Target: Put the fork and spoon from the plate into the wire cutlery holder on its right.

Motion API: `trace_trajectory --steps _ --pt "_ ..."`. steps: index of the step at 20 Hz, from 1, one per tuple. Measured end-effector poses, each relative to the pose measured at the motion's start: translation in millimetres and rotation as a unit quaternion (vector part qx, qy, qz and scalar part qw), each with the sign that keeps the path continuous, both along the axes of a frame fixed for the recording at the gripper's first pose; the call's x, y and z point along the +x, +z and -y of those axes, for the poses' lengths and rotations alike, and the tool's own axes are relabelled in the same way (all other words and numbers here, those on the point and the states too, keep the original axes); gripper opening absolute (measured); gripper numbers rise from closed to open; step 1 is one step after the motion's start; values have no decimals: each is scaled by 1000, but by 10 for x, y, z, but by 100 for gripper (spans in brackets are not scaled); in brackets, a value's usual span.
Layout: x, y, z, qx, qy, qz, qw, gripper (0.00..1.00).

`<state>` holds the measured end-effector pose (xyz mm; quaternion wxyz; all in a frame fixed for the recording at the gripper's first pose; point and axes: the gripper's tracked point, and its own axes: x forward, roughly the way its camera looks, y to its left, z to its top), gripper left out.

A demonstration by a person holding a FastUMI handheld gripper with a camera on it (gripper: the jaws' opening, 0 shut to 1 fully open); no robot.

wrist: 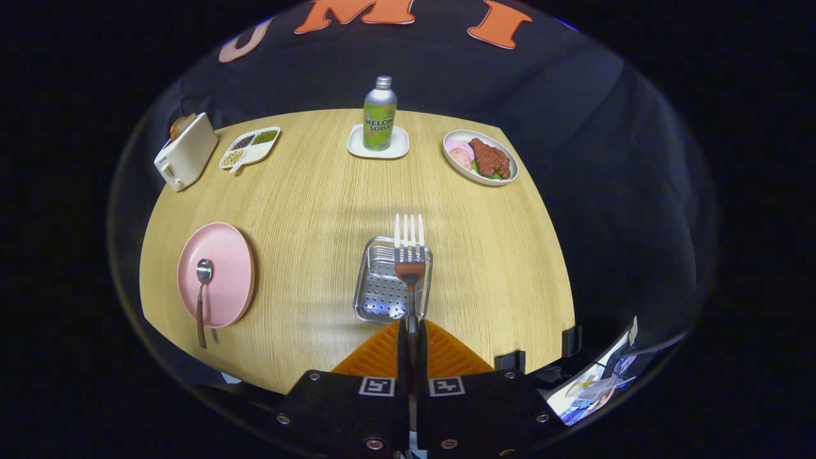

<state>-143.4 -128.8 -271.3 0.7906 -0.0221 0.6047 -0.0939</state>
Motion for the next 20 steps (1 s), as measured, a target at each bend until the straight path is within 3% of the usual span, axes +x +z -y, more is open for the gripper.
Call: trace_trajectory --steps 11,15,20 --pt "-19 -225 -13 25 -7 -22 999 8" --pt "165 -223 9 20 4 13 1000 9" --pt "565 44 -57 17 4 121 992 11"
